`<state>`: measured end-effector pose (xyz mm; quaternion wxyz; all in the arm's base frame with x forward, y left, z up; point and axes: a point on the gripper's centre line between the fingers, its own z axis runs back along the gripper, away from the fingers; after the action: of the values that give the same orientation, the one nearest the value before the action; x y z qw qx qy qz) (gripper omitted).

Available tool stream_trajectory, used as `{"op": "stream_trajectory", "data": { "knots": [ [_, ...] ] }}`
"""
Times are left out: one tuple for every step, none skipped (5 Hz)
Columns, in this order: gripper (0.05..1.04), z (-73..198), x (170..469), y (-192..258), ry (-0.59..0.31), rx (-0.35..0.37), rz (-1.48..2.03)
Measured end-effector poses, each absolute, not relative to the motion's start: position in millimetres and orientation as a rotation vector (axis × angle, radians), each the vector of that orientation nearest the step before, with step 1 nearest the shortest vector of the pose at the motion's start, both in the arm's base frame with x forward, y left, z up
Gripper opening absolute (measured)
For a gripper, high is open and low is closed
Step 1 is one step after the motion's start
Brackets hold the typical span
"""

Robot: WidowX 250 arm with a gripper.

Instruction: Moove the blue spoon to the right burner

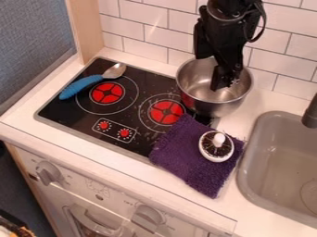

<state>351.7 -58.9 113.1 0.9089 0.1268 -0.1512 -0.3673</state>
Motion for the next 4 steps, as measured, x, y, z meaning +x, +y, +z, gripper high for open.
{"op": "stream_trajectory", "data": {
  "knots": [
    [1.001,103,349,-57,-0.276,0.258,-0.76],
    [1.001,100,346,-31,-0.23,0.26,-0.688],
    [1.001,106,343,-10,-0.238,0.251,-0.631],
    [1.001,114,338,22,-0.253,0.249,-0.55]
  ]
}}
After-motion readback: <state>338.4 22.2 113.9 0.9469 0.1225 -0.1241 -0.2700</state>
